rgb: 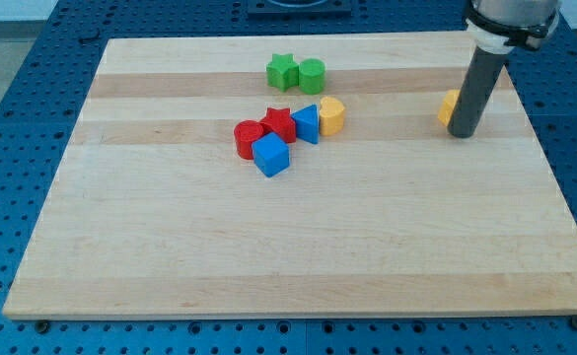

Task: Slide the yellow hexagon closer the green circle

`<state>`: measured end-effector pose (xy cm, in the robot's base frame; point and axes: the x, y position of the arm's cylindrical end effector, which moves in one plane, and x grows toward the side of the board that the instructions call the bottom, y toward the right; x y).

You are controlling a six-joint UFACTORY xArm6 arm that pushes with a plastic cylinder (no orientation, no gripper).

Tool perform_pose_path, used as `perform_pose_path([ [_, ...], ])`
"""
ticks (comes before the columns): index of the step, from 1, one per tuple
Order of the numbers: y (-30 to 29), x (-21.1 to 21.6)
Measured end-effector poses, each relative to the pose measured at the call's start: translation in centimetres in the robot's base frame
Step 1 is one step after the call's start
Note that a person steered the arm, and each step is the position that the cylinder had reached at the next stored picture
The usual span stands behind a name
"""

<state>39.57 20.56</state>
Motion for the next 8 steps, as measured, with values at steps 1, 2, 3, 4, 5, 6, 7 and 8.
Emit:
perform_pose_path([
  [1, 2.7, 0.0],
  [2, 5.0, -1.0],
  [3, 4.7, -2.0],
  [4, 3.0, -3.5],
  [5, -0.3, -3.5],
  [6, -3.3, -3.5],
  [7, -5.9, -3.5],
  [8, -8.2, -3.6],
])
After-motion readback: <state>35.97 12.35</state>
